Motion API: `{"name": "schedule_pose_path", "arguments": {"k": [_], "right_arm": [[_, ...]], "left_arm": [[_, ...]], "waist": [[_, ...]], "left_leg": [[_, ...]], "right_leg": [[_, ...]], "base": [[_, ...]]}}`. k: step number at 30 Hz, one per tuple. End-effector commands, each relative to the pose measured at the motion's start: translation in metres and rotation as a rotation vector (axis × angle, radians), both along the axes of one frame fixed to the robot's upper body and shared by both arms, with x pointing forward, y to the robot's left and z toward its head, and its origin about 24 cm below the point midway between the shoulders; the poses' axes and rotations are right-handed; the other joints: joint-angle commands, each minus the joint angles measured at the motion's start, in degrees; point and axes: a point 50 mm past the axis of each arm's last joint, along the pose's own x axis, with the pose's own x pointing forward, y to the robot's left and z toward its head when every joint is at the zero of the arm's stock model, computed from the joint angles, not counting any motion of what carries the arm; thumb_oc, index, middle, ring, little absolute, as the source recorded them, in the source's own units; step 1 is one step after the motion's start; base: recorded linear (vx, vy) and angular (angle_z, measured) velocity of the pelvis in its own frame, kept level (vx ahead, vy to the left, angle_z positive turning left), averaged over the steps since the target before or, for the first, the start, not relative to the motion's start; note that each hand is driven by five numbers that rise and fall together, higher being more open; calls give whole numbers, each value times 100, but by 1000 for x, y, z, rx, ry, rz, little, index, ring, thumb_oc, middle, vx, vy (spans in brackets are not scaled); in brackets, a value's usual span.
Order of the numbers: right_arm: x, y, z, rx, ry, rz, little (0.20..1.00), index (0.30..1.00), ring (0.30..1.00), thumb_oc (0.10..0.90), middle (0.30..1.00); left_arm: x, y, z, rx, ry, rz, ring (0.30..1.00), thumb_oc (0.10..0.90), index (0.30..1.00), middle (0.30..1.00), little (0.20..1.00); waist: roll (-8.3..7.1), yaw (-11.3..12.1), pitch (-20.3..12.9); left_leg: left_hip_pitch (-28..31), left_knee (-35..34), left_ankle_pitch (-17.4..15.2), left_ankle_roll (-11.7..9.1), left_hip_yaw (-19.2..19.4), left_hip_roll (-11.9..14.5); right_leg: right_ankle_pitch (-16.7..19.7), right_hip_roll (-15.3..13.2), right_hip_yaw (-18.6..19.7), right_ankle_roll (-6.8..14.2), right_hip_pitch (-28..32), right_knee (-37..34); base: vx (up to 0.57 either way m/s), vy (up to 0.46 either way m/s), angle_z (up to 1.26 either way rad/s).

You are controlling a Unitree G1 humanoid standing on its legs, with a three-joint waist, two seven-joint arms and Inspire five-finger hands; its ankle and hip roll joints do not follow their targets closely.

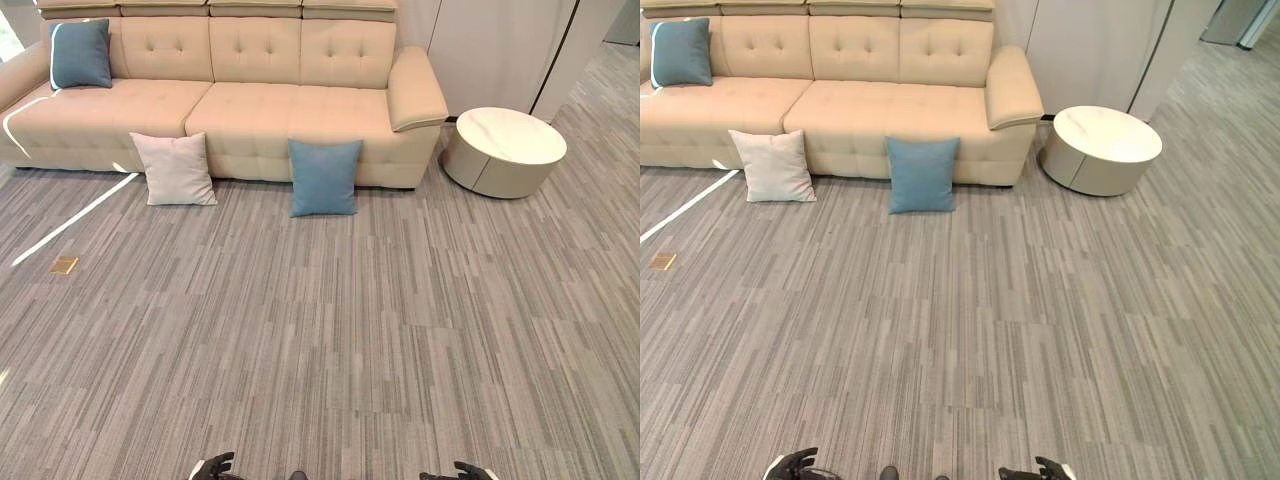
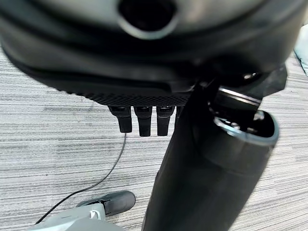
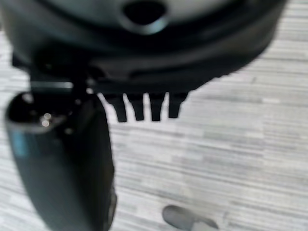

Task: Pick up all the scattered cushions and arrange them neatly on the sofa.

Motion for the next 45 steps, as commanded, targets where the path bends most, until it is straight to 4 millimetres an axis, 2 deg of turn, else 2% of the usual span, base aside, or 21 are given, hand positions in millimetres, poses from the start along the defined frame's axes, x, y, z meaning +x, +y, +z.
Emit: {"name": "schedule_pose_path", "arguments": {"k": [1,7,12,19,22,23,24,26,27,28,29,34,35,37,38,39,40,41,43,45], "right_arm": [[7,-10,4,-48,-18,-1,900,900,900,800,900],[9,-12,5,-51,-27,-16,900,900,900,800,900],[14,-14,7,-52,-46,-28,900,900,900,800,900],[6,-15,5,-51,-22,-35,900,900,900,800,900],[6,-18,6,-57,-25,-48,900,900,900,800,900],[6,-18,6,-57,-25,-48,900,900,900,800,900],[8,-18,7,-61,-26,-45,900,900,900,800,900],[9,-18,7,-62,-29,-43,900,900,900,800,900],[11,-17,7,-67,-27,-32,900,900,900,800,900],[12,-16,7,-69,-25,-22,900,900,900,800,900],[10,-12,5,-56,-20,-15,900,900,900,800,900],[8,-7,3,-47,-13,-1,900,900,900,800,900],[8,-2,2,-33,1,18,900,900,900,800,900],[8,-2,2,-33,1,17,900,900,900,800,900],[9,-2,2,-31,2,19,900,900,900,800,900],[17,1,2,-22,-17,33,900,900,900,800,900],[23,4,4,-14,-36,44,900,900,900,800,900],[30,6,5,-12,-58,54,900,900,900,800,900],[37,9,7,-6,-81,70,900,900,900,800,900],[42,10,8,-10,-93,94,900,900,900,800,900]], "left_arm": [[15,2,4,29,-42,-35,900,800,900,900,900],[17,2,4,35,-40,-28,900,800,900,900,900],[28,0,6,35,-66,-44,900,800,900,900,900],[26,-3,5,22,-52,-55,900,800,900,900,900],[31,-7,6,17,-66,-65,900,800,900,900,900],[31,-7,6,17,-66,-65,900,800,900,900,900],[29,-7,5,19,-59,-70,900,800,900,900,900],[28,-6,5,20,-57,-68,900,800,900,900,900],[26,-3,5,24,-58,-48,900,800,900,900,900],[24,-1,5,28,-57,-40,900,800,900,900,900],[12,2,2,26,-24,-14,900,800,900,900,900],[6,5,1,33,-7,-1,900,800,900,900,900],[10,8,3,33,-18,4,900,800,900,900,900],[10,8,3,33,-18,4,900,800,900,900,900],[12,8,4,34,-26,1,900,800,900,900,900],[19,10,6,40,-43,-18,900,800,900,900,900],[23,10,8,43,-55,-30,900,800,900,900,900],[28,10,9,47,-67,-38,900,800,900,900,900],[31,12,11,55,-77,-43,900,800,900,900,900],[33,12,11,54,-86,-39,900,800,900,900,900]], "waist": [[-1,-10,-186],[15,-42,-80],[-60,-53,84],[-116,-110,130],[-152,-103,198],[-151,-103,196],[-176,-48,194],[-169,-16,200],[-145,88,213],[-137,131,213],[-121,160,95],[-225,218,-6],[-320,312,-49],[-321,317,-47],[-335,324,-36],[-306,277,50],[-285,212,149],[-208,169,210],[-106,137,275],[-76,100,299]], "left_leg": [[162,5,-330,-389,110,205],[153,77,-286,-412,101,271],[-283,843,-448,-467,97,273],[-566,1515,-544,-515,109,260],[-1093,1607,-420,-483,400,232],[-1095,1608,-420,-482,400,232],[-1501,1516,-292,-423,536,176],[-1649,1429,-181,-428,592,165],[-1871,1247,50,-477,701,197],[-1935,1235,103,-491,702,215],[-1727,1037,59,-404,742,246],[-1638,1178,-87,-303,834,216],[-1432,1170,-300,-146,918,145],[-1429,1169,-301,-145,924,145],[-1323,1134,-359,-78,929,107],[-1058,1020,-437,46,894,76],[-918,970,-470,113,854,70],[-851,934,-489,153,807,125],[-633,856,-581,198,759,154],[-361,704,-680,194,651,110]], "right_leg": [[144,-242,68,616,-53,82],[21,-193,135,516,-128,308],[-55,-182,173,412,-245,489],[-212,-136,211,272,-242,679],[-238,-231,123,288,-198,627],[-238,-231,122,288,-199,628],[-252,-232,130,315,-138,534],[-270,-202,166,324,-100,496],[-309,-119,302,350,-6,454],[-342,-87,352,358,35,464],[-478,-61,427,392,165,484],[-588,-228,492,488,267,656],[-335,-431,475,716,97,1265],[-339,-434,481,718,94,1272],[-129,-508,472,839,-42,1603],[415,-608,468,986,-507,2444],[656,-621,493,1011,-688,2883],[743,-567,487,986,-889,3271],[610,-622,309,920,-1264,3669],[396,-644,59,801,-1537,3327]], "base": [[0,0,0],[-15,-53,0],[-36,-57,5],[67,-47,12],[79,33,11],[114,35,37],[136,36,52],[147,45,36],[169,65,-1],[350,164,-15],[245,128,-15],[202,133,-43],[277,217,6],[129,107,-9],[154,166,-17],[202,228,-23],[175,218,-13],[133,160,-2],[184,147,19],[289,90,-17]]}}
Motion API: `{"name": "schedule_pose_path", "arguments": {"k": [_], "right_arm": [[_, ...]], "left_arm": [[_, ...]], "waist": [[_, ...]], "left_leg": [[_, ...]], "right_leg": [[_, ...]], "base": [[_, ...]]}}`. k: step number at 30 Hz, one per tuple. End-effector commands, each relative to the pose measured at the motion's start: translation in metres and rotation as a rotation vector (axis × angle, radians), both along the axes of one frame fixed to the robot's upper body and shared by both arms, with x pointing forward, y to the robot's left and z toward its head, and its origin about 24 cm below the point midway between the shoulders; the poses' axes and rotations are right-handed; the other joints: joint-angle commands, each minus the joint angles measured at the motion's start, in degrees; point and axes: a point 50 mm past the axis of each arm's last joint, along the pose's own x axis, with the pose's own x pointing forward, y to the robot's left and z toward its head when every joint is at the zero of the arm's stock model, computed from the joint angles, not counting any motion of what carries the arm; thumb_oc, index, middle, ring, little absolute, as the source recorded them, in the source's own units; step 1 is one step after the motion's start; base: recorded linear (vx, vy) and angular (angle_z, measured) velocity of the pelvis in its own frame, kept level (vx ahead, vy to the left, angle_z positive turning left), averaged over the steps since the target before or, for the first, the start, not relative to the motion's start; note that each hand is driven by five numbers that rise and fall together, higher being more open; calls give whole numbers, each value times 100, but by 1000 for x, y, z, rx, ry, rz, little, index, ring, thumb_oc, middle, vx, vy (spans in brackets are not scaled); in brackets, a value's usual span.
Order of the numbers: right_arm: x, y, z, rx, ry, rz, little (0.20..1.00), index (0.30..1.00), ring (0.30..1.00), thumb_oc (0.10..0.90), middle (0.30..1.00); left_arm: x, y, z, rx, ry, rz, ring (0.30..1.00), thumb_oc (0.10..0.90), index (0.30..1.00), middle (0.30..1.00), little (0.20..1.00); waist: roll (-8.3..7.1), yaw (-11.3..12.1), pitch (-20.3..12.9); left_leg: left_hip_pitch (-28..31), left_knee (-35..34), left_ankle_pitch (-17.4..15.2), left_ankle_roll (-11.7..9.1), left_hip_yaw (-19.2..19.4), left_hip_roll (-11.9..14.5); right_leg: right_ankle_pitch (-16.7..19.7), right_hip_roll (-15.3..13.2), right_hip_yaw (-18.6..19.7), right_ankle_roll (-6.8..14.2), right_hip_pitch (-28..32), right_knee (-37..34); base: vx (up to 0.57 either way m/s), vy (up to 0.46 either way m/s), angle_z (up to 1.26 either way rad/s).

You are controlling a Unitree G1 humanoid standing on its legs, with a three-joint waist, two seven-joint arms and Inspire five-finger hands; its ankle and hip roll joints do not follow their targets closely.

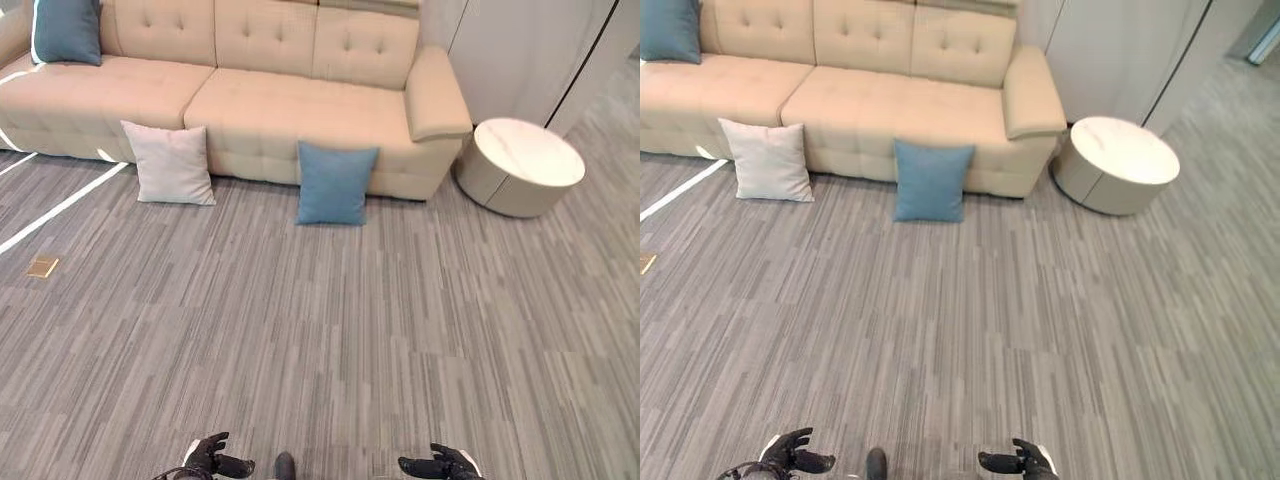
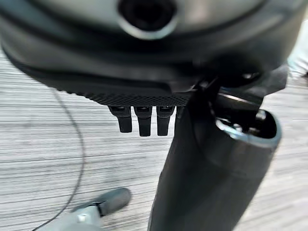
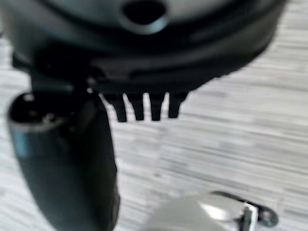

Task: Pick up all the scattered cushions and arrange them neatly on the sofa.

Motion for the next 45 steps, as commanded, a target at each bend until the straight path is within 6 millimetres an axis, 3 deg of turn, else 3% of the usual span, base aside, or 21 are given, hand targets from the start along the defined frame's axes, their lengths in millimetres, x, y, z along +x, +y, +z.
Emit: {"name": "schedule_pose_path", "arguments": {"k": [1,6,11,12,13,14,17,20,23,26,28,31,33,35,36,37,38,39,41,43,45], "right_arm": [[6,-22,8,-79,-31,37,900,900,900,800,900],[4,-26,8,-92,-12,43,900,900,900,800,900],[-13,-29,4,-94,39,23,900,900,900,800,900],[-22,-32,2,-96,62,2,900,900,900,800,900],[-22,-32,2,-87,49,-12,900,900,900,800,900],[-21,-32,2,-87,49,-12,900,900,900,800,900],[-15,-34,5,-90,22,-27,900,900,900,800,900],[-18,-35,4,-88,32,-44,900,900,900,800,900],[-22,-36,4,-91,41,-53,900,900,900,800,900],[-26,-36,2,-100,56,-44,900,900,900,800,900],[-27,-36,2,-107,63,-45,900,900,900,800,900],[-33,-32,-1,-92,79,-50,900,900,900,800,900],[-33,-29,-2,-79,80,-48,900,900,900,800,900],[-25,-24,-1,-68,52,-20,900,900,900,800,900],[-25,-24,0,-68,52,-21,900,900,900,800,900],[-13,-21,2,-58,14,-8,900,900,900,800,900],[-13,-21,2,-58,14,-8,900,900,900,800,900],[-8,-17,3,-59,-2,19,900,900,900,800,900],[-5,-17,4,-64,-7,32,900,900,900,800,900],[1,-18,6,-73,-16,45,900,900,900,800,900],[4,-19,7,-77,-22,51,900,900,900,800,900]], "left_arm": [[3,5,3,11,-30,13,900,800,900,900,900],[3,1,1,10,-17,-10,900,800,900,900,900],[-7,-3,-3,3,20,-11,900,800,900,900,900],[-11,-6,-6,-11,35,-6,900,800,900,900,900],[-9,-7,-5,-17,29,-9,900,800,900,900,900],[-9,-7,-5,-17,29,-9,900,800,900,900,900],[2,-7,-2,-19,-8,-3,900,800,900,900,900],[4,-6,-1,-21,-16,9,900,800,900,900,900],[1,-6,-2,-19,-9,18,900,800,900,900,900],[-3,-5,-2,-15,-6,24,900,800,900,900,900],[-9,-4,-4,-14,11,30,900,800,900,900,900],[-21,-3,-8,-18,54,52,900,800,900,900,900],[-24,-2,-8,-11,66,46,900,800,900,900,900],[-17,0,-6,-4,47,24,900,800,900,900,900],[-17,0,-6,-4,46,24,900,800,900,900,900],[-6,2,-2,1,14,6,900,800,900,900,900],[-6,2,-2,1,14,6,900,800,900,900,900],[1,2,1,12,-6,-16,900,800,900,900,900],[3,2,2,13,-15,-21,900,800,900,900,900],[6,3,3,14,-22,-26,900,800,900,900,900],[3,3,2,20,-6,-32,900,800,900,900,900]], "waist": [[160,12,87],[35,-228,146],[42,-281,-11],[89,-275,-118],[54,-276,-77],[59,-281,-79],[-139,-149,137],[-209,-84,168],[-197,35,116],[-45,216,82],[-36,312,74],[-27,336,-129],[-78,341,-204],[-70,251,-121],[-60,256,-136],[39,143,-16],[40,144,-19],[163,89,36],[167,49,67],[142,-21,90],[98,-69,113]], "left_leg": [[-55,434,-496,-421,-274,12],[468,283,-801,-483,-657,-232],[755,347,-1028,-593,-858,-223],[765,641,-962,-794,-832,-127],[406,1578,-542,-1111,-664,-27],[382,1618,-562,-1114,-669,-20],[-597,3364,-191,-1169,-299,215],[-1005,3581,-297,-1036,-32,342],[-1308,2197,-469,-905,110,269],[-1572,867,219,-1013,-102,213],[-1747,571,442,-1082,-155,195],[-1473,367,539,-950,-211,136],[-1275,317,431,-851,-193,32],[-920,179,303,-708,-158,-39],[-943,184,306,-711,-156,-25],[-648,60,219,-641,-163,37],[-651,61,219,-641,-162,38],[-377,-21,72,-606,-113,113],[-235,-67,8,-617,-124,111],[-36,-82,-134,-658,-104,94],[147,-115,-247,-705,-119,60]], "right_leg": [[1304,216,-336,-27,38,-1829],[1379,592,-248,29,-294,-3554],[1357,688,-205,-103,-39,-3674],[1316,687,-347,-184,191,-3801],[1257,680,-328,-283,482,-3930],[1259,685,-335,-285,478,-3931],[1141,594,-359,-497,789,-4054],[1024,545,-357,-556,962,-4071],[774,562,-323,-463,1329,-4249],[600,780,-168,-438,1675,-4364],[485,808,-57,-420,1924,-4383],[347,764,60,-351,2024,-4204],[518,625,67,-197,1915,-3703],[1161,390,2,32,1400,-2534],[1176,402,6,28,1381,-2543],[1483,351,-96,86,926,-1666],[1484,352,-95,86,924,-1667],[1407,160,-517,34,556,-1412],[1272,107,-705,-24,443,-1596],[1052,158,-1012,-78,231,-2558],[1175,188,-1184,-37,116,-3245]], "base": [[309,35,-13],[336,-12,7],[326,-66,50],[420,-176,44],[414,-176,45],[202,-147,58],[133,-148,23],[185,-51,-3],[391,64,2],[385,109,-8],[373,140,-10],[358,198,-31],[300,217,-32],[195,182,-25],[182,195,-2],[117,128,6],[303,250,26],[297,150,6],[297,89,-6],[295,-14,-1],[262,-43,-10]]}}
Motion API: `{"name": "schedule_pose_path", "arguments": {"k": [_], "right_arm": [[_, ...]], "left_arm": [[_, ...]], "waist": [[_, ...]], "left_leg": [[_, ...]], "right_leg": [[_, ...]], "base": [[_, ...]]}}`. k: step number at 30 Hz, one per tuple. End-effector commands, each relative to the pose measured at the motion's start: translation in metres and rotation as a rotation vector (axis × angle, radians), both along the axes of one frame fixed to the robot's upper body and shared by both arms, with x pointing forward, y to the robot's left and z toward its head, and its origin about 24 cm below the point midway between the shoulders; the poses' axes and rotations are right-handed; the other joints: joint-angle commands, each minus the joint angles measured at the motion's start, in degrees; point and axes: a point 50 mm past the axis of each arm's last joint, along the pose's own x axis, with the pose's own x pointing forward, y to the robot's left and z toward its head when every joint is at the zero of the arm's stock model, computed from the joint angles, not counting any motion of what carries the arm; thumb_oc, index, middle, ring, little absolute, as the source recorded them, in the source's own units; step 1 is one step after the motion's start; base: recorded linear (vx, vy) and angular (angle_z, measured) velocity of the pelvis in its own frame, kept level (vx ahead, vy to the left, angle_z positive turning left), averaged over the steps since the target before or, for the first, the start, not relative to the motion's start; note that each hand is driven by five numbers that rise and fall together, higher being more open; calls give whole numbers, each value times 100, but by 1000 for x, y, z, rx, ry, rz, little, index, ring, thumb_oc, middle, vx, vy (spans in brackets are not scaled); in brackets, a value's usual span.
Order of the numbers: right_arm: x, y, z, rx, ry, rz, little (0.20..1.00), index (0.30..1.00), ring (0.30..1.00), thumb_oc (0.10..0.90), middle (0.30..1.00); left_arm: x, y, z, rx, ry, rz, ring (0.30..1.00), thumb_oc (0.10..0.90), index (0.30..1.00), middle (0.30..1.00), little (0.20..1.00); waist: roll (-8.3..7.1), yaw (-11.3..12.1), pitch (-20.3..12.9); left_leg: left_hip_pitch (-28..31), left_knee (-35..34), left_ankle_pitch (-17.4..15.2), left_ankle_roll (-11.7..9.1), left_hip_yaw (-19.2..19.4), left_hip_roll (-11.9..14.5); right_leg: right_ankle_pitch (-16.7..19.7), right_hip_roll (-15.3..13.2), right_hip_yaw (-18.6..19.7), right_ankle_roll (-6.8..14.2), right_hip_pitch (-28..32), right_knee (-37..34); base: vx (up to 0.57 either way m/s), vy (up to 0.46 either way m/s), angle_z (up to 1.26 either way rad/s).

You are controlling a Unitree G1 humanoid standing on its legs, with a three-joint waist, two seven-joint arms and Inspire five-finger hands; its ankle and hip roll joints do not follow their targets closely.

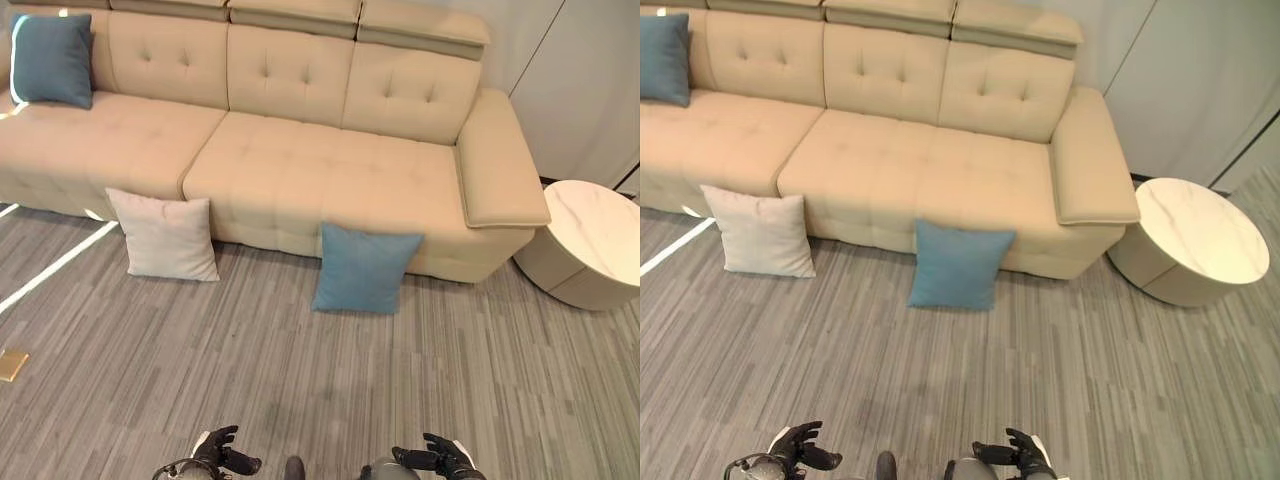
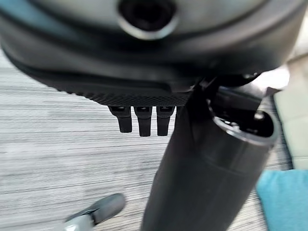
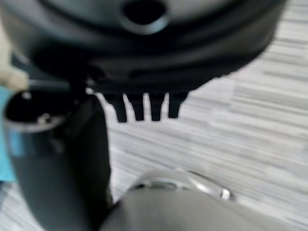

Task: Pick up all the scattered cushions and arrange them neatly on the sofa.

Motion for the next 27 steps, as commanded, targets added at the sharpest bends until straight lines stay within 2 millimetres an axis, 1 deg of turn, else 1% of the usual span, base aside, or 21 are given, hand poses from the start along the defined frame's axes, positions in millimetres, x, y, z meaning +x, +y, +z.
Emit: {"name": "schedule_pose_path", "arguments": {"k": [1,2,3,4,6,8,9,10,11,12,13,14,15,16,18,20,21,22,23,24,27], "right_arm": [[1,-23,6,-85,7,26,900,900,900,800,900],[2,-24,6,-92,8,32,900,900,900,800,900],[2,-24,6,-92,8,32,900,900,900,800,900],[-2,-26,6,-92,18,22,900,900,900,800,900],[-8,-27,4,-90,30,8,900,900,900,800,900],[-14,-30,3,-91,42,-14,900,900,900,800,900],[-16,-30,3,-86,44,-22,900,900,900,800,900],[-16,-31,3,-85,43,-26,900,900,900,800,900],[-15,-32,3,-87,35,-34,900,900,900,800,900],[-13,-34,5,-91,23,-42,900,900,900,800,900],[-11,-34,6,-90,11,-46,900,900,900,800,900],[-11,-34,6,-90,11,-46,900,900,900,800,900],[-12,-34,5,-87,16,-55,900,900,900,800,900],[-13,-35,5,-87,17,-59,900,900,900,800,900],[-14,-35,5,-90,19,-56,900,900,900,800,900],[-18,-35,4,-95,33,-56,900,900,900,800,900],[-20,-35,3,-98,39,-58,900,900,900,800,900],[-20,-35,3,-98,40,-58,900,900,900,800,900],[-20,-36,4,-102,41,-60,900,900,900,800,900],[-20,-37,4,-106,43,-63,900,900,900,800,900],[-26,-34,1,-100,64,-53,900,900,900,800,900]], "left_arm": [[-2,7,1,34,3,-4,900,800,900,900,900],[-5,9,0,46,21,-16,900,800,900,900,900],[-5,9,0,45,21,-16,900,800,900,900,900],[-8,9,-1,42,32,-14,900,800,900,900,900],[-16,6,-4,36,58,-11,900,800,900,900,900],[-22,2,-7,22,72,-5,900,800,900,900,900],[-23,1,-7,16,76,-5,900,800,900,900,900],[-22,-1,-8,12,73,-7,900,800,900,900,900],[-17,-1,-6,10,59,-5,900,800,900,900,900],[-12,-2,-5,6,39,1,900,800,900,900,900],[-8,-3,-4,0,25,9,900,800,900,900,900],[-8,-3,-4,0,25,9,900,800,900,900,900],[-4,-5,-3,-12,5,23,900,800,900,900,900],[-5,-6,-3,-15,6,26,900,800,900,900,900],[-8,-7,-5,-15,15,22,900,800,900,900,900],[-11,-8,-6,-13,28,17,900,800,900,900,900],[-12,-8,-6,-13,32,19,900,800,900,900,900],[-12,-8,-6,-13,32,19,900,800,900,900,900],[-12,-7,-6,-11,31,20,900,800,900,900,900],[-15,-7,-7,-15,37,27,900,800,900,900,900],[-27,-5,-9,-16,72,53,900,800,900,900,900]], "waist": [[-138,-23,88],[-174,-83,89],[-170,-82,95],[-213,-86,65],[-230,-99,-16],[-244,-105,-126],[-241,-112,-140],[-255,-105,-124],[-313,-75,-47],[-362,-32,45],[-382,-19,79],[-381,-19,78],[-451,51,104],[-446,79,98],[-450,113,58],[-365,151,20],[-310,173,8],[-319,176,23],[-279,213,25],[-231,283,12],[-221,315,-123]], "left_leg": [[-188,140,-306,-473,-208,-14],[-95,209,-423,-485,-251,-63],[-88,212,-430,-486,-250,-58],[-16,288,-538,-465,-296,-104],[124,443,-736,-482,-341,-110],[141,669,-877,-557,-328,-69],[103,870,-880,-633,-298,-34],[-35,1290,-737,-747,-270,5],[-371,2013,-516,-873,-264,59],[-689,2622,-380,-923,-267,111],[-900,2985,-385,-908,-213,186],[-903,2989,-387,-908,-214,187],[-1243,3096,-365,-804,-135,181],[-1409,3042,-464,-758,-106,178],[-1482,2434,-534,-695,-67,176],[-1528,1586,-199,-719,-26,223],[-1570,1264,36,-754,-29,217],[-1528,1218,58,-754,-24,205],[-1669,1053,219,-783,-47,184],[-1782,876,367,-833,-163,154],[-1526,631,375,-744,-221,100]], "right_leg": [[1287,288,-174,112,580,-1851],[1386,343,-126,147,507,-2063],[1387,348,-127,147,517,-2067],[1390,370,-43,148,613,-2226],[1363,481,157,35,834,-2265],[1328,511,216,-22,1001,-2354],[1296,552,229,-62,1110,-2422],[1270,575,277,-119,1230,-2476],[1264,552,310,-182,1344,-2527],[1243,530,314,-247,1425,-2561],[1192,559,304,-305,1513,-2623],[1192,560,303,-305,1512,-2623],[1111,527,322,-358,1653,-2676],[1079,541,335,-348,1712,-2700],[1030,558,350,-294,1798,-2771],[925,678,390,-269,1948,-2848],[873,752,435,-271,2019,-2872],[869,742,437,-269,2041,-2876],[798,810,506,-286,2136,-2886],[718,896,650,-292,2273,-2897],[584,870,786,-266,2397,-2808]], "base": [[346,-66,-17],[257,-51,-5],[259,-69,5],[186,-64,18],[287,-95,3],[259,-96,-7],[195,-112,8],[137,-147,7],[87,-167,5],[70,-172,2],[37,-104,4],[131,-110,-12],[164,-69,-9],[238,-73,-6],[227,9,0],[262,44,-7],[179,34,4],[182,36,5],[257,68,-6],[349,106,-5],[325,136,-48]]}}
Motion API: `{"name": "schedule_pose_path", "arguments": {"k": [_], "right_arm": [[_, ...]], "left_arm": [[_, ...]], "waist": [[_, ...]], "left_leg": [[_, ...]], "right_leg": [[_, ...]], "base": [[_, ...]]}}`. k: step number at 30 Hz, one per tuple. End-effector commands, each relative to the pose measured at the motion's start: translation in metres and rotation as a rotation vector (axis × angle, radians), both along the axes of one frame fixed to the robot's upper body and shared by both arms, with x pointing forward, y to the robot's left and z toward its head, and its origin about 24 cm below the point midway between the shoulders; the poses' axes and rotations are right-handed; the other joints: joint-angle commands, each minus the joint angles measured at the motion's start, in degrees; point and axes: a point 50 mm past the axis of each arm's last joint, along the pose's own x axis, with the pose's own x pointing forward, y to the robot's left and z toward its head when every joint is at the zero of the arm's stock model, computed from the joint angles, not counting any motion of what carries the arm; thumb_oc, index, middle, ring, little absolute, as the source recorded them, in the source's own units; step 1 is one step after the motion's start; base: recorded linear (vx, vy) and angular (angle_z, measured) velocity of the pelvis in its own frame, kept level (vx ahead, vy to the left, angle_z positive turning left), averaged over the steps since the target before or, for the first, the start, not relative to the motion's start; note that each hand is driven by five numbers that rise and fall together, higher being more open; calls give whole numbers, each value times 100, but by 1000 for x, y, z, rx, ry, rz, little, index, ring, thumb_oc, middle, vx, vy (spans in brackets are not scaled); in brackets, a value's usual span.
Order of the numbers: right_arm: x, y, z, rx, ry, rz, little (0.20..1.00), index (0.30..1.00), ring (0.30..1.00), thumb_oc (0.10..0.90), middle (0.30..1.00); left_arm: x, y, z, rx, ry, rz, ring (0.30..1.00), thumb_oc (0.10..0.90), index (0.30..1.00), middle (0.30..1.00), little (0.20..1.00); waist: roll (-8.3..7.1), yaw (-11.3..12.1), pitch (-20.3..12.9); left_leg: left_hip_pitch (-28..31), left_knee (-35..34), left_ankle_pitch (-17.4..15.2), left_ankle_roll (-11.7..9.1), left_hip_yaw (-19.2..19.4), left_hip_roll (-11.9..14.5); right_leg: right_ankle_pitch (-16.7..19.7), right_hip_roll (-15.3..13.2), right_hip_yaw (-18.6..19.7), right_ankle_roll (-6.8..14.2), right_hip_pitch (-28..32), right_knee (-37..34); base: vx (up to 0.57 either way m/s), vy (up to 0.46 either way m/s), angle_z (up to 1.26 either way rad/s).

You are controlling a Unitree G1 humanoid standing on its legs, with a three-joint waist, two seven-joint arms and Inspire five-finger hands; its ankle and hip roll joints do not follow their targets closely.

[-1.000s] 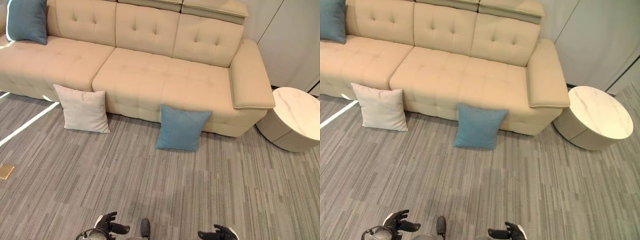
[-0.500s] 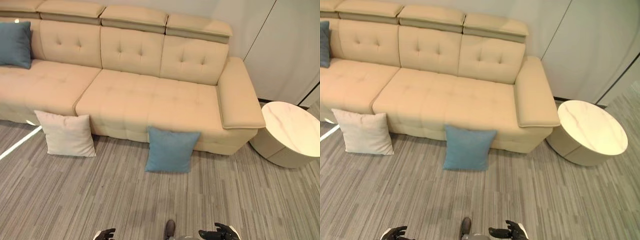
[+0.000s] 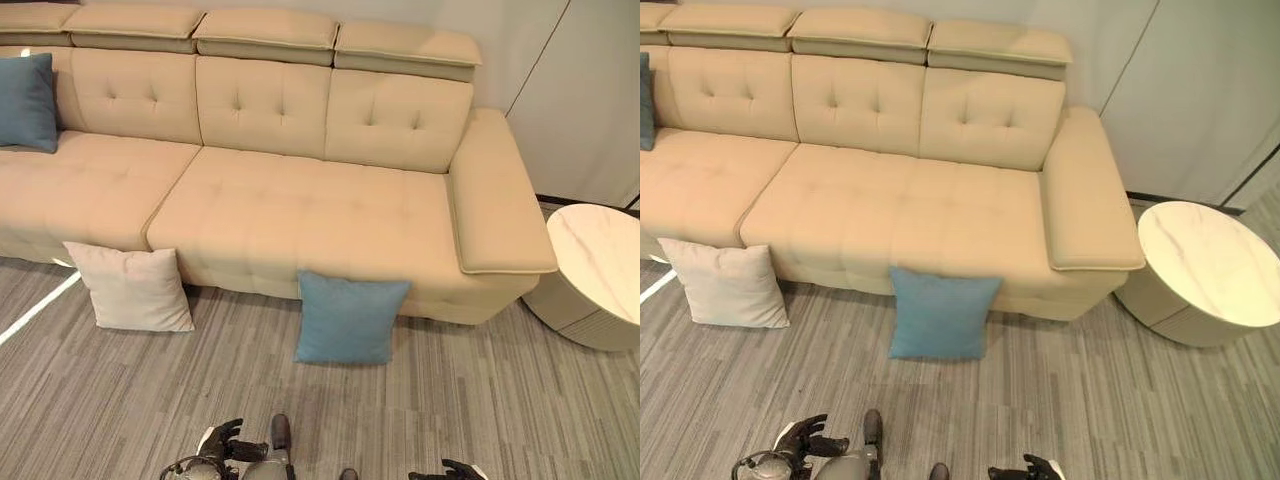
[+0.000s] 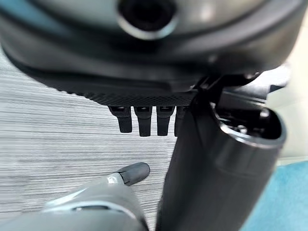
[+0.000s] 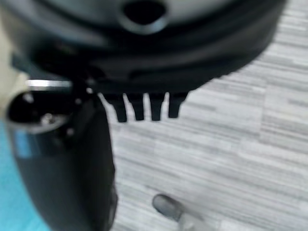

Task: Pick up all the scattered cushions and arrange them neatly on the sofa.

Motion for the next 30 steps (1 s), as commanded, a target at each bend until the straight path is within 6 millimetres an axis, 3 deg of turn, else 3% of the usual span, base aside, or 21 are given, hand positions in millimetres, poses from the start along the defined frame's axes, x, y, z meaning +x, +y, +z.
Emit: {"name": "schedule_pose_path", "arguments": {"k": [1,4,6,8,11,14,17,24,26,28,29,30], "right_arm": [[11,-13,7,-50,-55,8,900,900,900,800,900],[12,-11,7,-45,-58,19,900,900,900,800,900],[23,-9,9,-41,-85,45,900,900,900,800,900],[41,-5,15,-36,-140,72,900,900,900,800,900],[46,-3,16,-32,-161,81,900,900,900,800,900],[49,-5,18,-35,-173,78,900,900,900,800,900],[51,-7,19,-32,-185,60,900,900,900,800,900],[48,-10,20,-53,-191,53,900,900,900,800,900],[56,-13,24,-75,-229,30,900,900,900,800,900],[56,-13,24,-75,-229,30,900,900,900,800,900],[86,-17,39,-106,-345,6,900,900,900,800,900],[86,-17,39,-106,-346,5,900,900,900,800,900]], "left_arm": [[-27,9,-6,38,102,-12,900,800,900,900,900],[-29,10,-7,38,104,-3,900,800,900,900,900],[-23,15,-4,44,86,1,900,800,900,900,900],[-9,20,1,55,38,0,900,800,900,900,900],[-4,22,4,63,19,-8,900,800,900,900,900],[1,22,6,68,-2,-18,900,800,900,900,900],[3,24,7,82,-10,-23,900,800,900,900,900],[8,27,10,101,-51,39,900,800,900,900,900],[26,27,18,107,-135,89,900,800,900,900,900],[27,27,18,107,-135,89,900,800,900,900,900],[59,23,33,105,-265,138,900,800,900,900,900],[59,23,33,105,-266,138,900,800,900,900,900]], "waist": [[-180,140,-133],[-184,215,-194],[-190,228,-148],[-30,78,95],[62,15,143],[90,-64,117],[-27,-114,93],[-76,-64,-29],[-72,-62,121],[-72,-67,116],[-64,-87,509],[-65,-93,487]], "left_leg": [[67,391,-371,63,-163,-309],[226,329,-485,149,-112,-353],[469,278,-654,320,-43,-416],[682,226,-703,455,-113,-332],[851,161,-770,474,-169,-314],[1029,34,-848,402,-295,-325],[1111,68,-967,336,-322,-421],[1138,-195,-867,173,-355,-330],[926,-208,-776,104,-428,-272],[917,-206,-775,104,-432,-273],[238,-44,-637,56,-485,-220],[199,-26,-641,56,-488,-222]], "right_leg": [[-79,103,453,582,-105,497],[-148,-6,464,667,-134,769],[340,-252,421,981,-645,1831],[850,-355,401,1110,-1448,3080],[691,-467,272,991,-1700,3161],[451,-516,248,905,-1748,2227],[543,-556,396,1002,-1511,1081],[584,-410,250,899,-1210,643],[597,-360,165,864,-1322,548],[597,-361,162,864,-1330,549],[657,-346,137,820,-1928,685],[655,-348,133,819,-1962,696]], "base": [[244,140,-73],[147,110,-19],[180,171,-16],[80,128,-34],[136,65,-2],[169,-63,14],[165,-105,10],[90,-131,2],[-54,-149,20],[-176,-84,19],[-288,-92,16],[-389,-121,19]]}}
